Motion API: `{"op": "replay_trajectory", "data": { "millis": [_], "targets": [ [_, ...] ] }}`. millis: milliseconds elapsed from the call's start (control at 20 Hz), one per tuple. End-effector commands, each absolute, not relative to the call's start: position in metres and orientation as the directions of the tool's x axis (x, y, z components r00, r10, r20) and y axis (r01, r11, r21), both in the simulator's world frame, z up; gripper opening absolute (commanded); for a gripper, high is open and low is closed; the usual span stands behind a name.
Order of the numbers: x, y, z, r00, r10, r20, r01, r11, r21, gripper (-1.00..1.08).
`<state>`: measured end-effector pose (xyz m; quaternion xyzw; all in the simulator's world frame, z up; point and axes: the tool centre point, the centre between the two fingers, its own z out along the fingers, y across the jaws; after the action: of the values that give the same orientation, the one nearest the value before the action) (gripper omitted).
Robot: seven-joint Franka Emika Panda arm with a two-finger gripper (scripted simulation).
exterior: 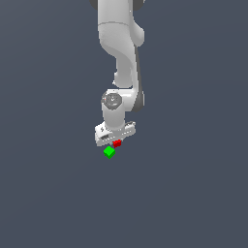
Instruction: Stack the red cube on top of the green cube.
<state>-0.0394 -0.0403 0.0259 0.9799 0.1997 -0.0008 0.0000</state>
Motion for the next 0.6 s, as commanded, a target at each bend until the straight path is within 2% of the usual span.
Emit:
{"op": "replay_trajectory", "data": {
  "millis": [0, 550],
  "targets": [
    [-0.039, -0.040, 0.034, 0.920, 0.391, 0.000, 0.391, -0.920, 0.000, -1.00],
    [-0.040, -0.040, 0.099, 0.920, 0.392, 0.000, 0.392, -0.920, 0.001, -1.00]
  ]
}}
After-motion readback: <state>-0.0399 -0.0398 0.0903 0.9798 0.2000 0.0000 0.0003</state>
